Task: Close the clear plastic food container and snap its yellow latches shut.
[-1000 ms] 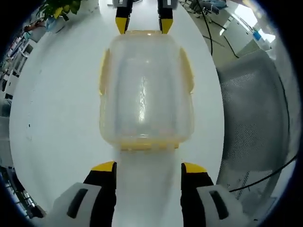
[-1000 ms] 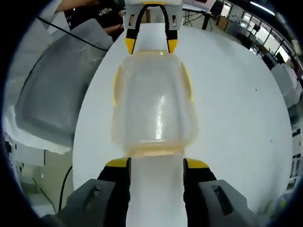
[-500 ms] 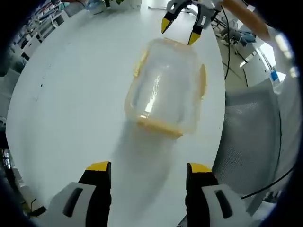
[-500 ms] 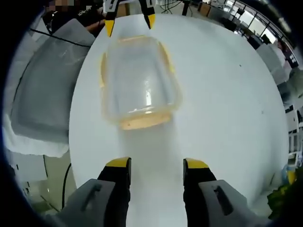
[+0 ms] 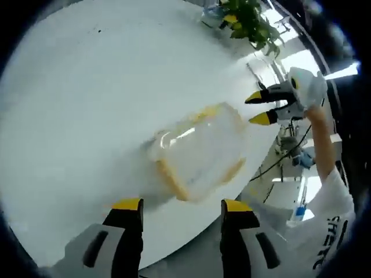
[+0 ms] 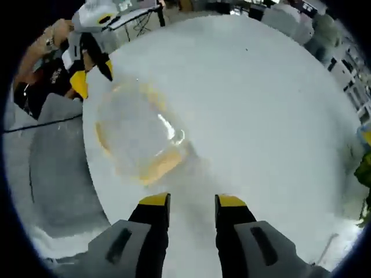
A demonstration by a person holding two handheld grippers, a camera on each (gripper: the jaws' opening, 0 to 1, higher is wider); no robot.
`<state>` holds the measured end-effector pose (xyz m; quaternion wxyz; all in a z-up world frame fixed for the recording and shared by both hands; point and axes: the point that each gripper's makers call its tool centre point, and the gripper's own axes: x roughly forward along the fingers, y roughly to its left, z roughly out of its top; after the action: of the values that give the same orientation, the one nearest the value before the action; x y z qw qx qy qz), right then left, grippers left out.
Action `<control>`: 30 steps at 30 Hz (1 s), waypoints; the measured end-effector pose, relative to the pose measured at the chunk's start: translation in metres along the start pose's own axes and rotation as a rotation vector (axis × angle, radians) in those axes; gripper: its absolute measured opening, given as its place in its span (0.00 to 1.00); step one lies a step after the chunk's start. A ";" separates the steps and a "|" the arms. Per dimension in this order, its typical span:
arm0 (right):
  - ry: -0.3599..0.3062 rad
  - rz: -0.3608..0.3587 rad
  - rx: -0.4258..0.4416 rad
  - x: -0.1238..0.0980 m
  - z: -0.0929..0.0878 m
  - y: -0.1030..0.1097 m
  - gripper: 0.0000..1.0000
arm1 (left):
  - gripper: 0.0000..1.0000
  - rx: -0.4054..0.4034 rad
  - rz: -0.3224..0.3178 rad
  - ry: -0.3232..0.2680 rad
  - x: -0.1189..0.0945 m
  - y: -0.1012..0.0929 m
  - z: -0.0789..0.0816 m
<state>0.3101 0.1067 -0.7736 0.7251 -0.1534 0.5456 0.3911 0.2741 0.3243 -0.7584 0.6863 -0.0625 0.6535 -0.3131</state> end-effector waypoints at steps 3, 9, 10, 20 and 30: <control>-0.051 0.087 0.156 -0.001 0.009 0.011 0.36 | 0.48 -0.145 -0.040 -0.040 0.005 -0.008 0.007; -0.089 0.224 0.417 0.001 0.018 0.025 0.29 | 0.49 -0.208 -0.052 -0.031 0.017 -0.014 0.007; -0.102 0.225 0.439 0.003 0.018 0.026 0.29 | 0.49 -0.199 -0.036 -0.023 0.019 -0.014 0.006; -0.081 0.238 0.457 0.020 0.016 0.033 0.21 | 0.47 -0.208 -0.022 -0.014 0.031 -0.016 0.009; -0.069 0.254 0.503 0.025 0.020 0.036 0.18 | 0.35 -0.189 0.052 0.015 0.034 -0.004 0.007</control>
<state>0.2992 0.1533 -0.7818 0.7038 0.1143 0.6154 0.3361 0.2776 0.3015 -0.7849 0.6804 -0.1077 0.6865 -0.2326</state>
